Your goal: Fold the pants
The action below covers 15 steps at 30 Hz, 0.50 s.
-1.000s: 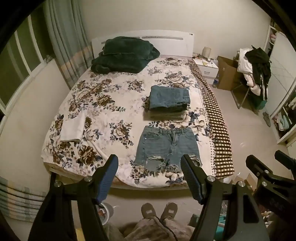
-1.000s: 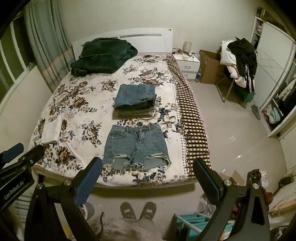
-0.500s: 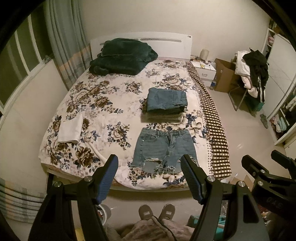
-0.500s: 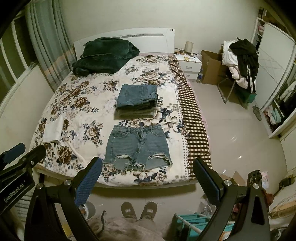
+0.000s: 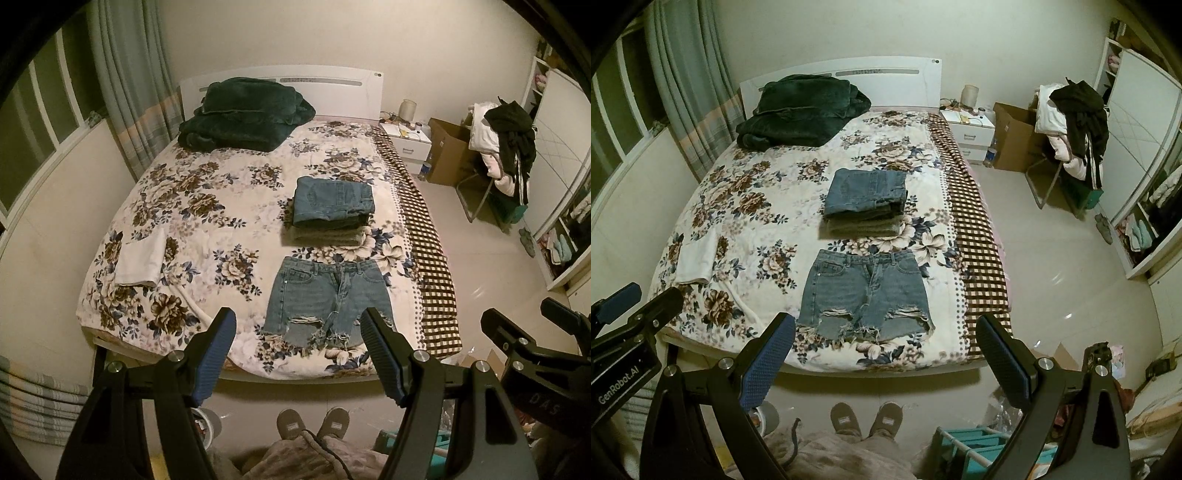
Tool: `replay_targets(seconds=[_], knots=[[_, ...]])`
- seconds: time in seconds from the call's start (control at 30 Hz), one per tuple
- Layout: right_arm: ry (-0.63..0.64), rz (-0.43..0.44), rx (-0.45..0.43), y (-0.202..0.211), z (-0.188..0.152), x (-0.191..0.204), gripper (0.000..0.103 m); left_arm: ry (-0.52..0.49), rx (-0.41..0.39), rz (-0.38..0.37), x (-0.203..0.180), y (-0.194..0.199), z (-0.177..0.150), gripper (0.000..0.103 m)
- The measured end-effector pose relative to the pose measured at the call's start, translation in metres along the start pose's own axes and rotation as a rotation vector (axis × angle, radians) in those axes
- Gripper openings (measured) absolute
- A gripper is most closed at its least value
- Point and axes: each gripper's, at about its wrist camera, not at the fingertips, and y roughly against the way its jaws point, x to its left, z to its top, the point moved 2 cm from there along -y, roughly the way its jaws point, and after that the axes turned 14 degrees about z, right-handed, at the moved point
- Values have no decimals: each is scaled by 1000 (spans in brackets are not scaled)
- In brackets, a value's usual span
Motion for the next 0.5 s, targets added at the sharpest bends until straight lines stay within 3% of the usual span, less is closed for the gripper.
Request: replay_targets(seconds=[0.27,0.3,0.33,0.5], knots=[[0,2,2,-1,1,2,100,-3,-1,-5,1,-2,-3,68],[0,2,2,-1,0,2,100,-6,4,-10,1,-1,-2,74],[0,1,1,0,1,2,100,-7,7,-15,2,-3,0,89],[-1,-3,-1,0,2,3,100,-13,11,-17,5,-6,6,93]])
